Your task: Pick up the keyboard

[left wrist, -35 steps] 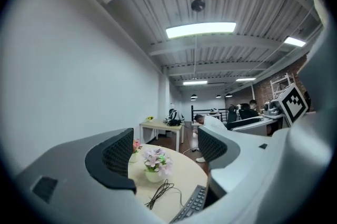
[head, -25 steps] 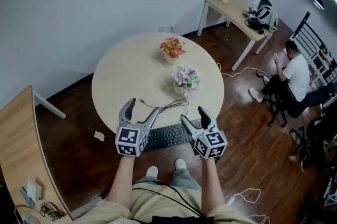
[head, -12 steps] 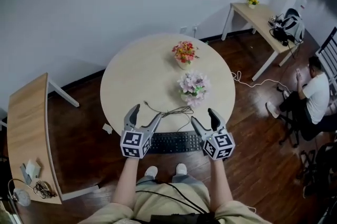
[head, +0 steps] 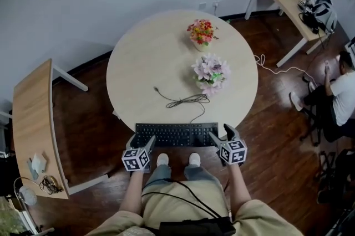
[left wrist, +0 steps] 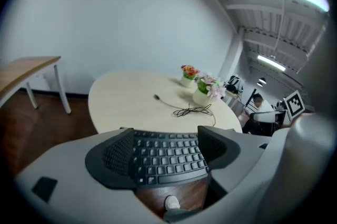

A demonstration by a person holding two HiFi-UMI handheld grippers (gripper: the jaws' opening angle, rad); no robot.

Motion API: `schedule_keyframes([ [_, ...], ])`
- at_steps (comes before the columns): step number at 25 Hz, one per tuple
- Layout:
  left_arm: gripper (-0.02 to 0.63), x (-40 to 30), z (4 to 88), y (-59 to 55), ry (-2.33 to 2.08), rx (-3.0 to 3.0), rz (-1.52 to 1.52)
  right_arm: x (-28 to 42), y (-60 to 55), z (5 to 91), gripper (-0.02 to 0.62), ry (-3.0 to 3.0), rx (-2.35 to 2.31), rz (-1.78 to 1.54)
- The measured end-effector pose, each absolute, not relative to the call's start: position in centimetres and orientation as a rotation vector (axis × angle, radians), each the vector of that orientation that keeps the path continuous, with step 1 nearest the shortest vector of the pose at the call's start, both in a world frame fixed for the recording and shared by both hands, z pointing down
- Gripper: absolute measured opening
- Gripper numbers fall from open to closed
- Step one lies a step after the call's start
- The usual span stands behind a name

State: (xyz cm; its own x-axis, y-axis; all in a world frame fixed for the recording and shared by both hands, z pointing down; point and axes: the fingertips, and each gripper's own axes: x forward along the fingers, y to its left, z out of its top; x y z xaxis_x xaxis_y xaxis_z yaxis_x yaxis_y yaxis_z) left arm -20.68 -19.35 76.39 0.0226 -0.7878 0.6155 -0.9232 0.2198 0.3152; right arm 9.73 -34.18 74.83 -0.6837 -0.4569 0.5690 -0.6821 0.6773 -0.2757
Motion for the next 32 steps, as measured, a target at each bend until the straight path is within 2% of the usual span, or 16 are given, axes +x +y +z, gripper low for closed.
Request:
schedule_keyframes([
  [10, 0.367, -26.0, 85.8, -13.0, -1.742, 1.181, 0.085, 11.0, -31.8, 84.2, 0.359, -2.241, 0.870, 0.868],
  [15, 0.367, -26.0, 88.2, -12.7, -1.650, 1.153, -0.008, 10.8, -30.3, 86.5, 0.359, -2.192, 0.882, 0.970],
  [20, 0.368, -24.6, 88.1, -14.4, -1.463, 1.223, -0.256, 11.0, -30.4, 86.9, 0.350, -2.192, 0.979, 0.994],
  [24, 0.268, -23.5, 87.9, -15.8, -1.418, 1.270, -0.272, 11.0, -30.7, 87.0, 0.335, -2.182, 1.001, 0.991],
  [27, 0.233, -23.8, 87.2, -15.6, -1.417, 1.271, -0.289, 11.1, -30.5, 87.0, 0.324, -2.165, 0.985, 1.032],
  [32, 0.129, -24.7, 80.7, -17.4, -1.396, 1.439, -0.445, 10.8, -30.6, 86.3, 0.324, -2.178, 1.012, 1.141],
])
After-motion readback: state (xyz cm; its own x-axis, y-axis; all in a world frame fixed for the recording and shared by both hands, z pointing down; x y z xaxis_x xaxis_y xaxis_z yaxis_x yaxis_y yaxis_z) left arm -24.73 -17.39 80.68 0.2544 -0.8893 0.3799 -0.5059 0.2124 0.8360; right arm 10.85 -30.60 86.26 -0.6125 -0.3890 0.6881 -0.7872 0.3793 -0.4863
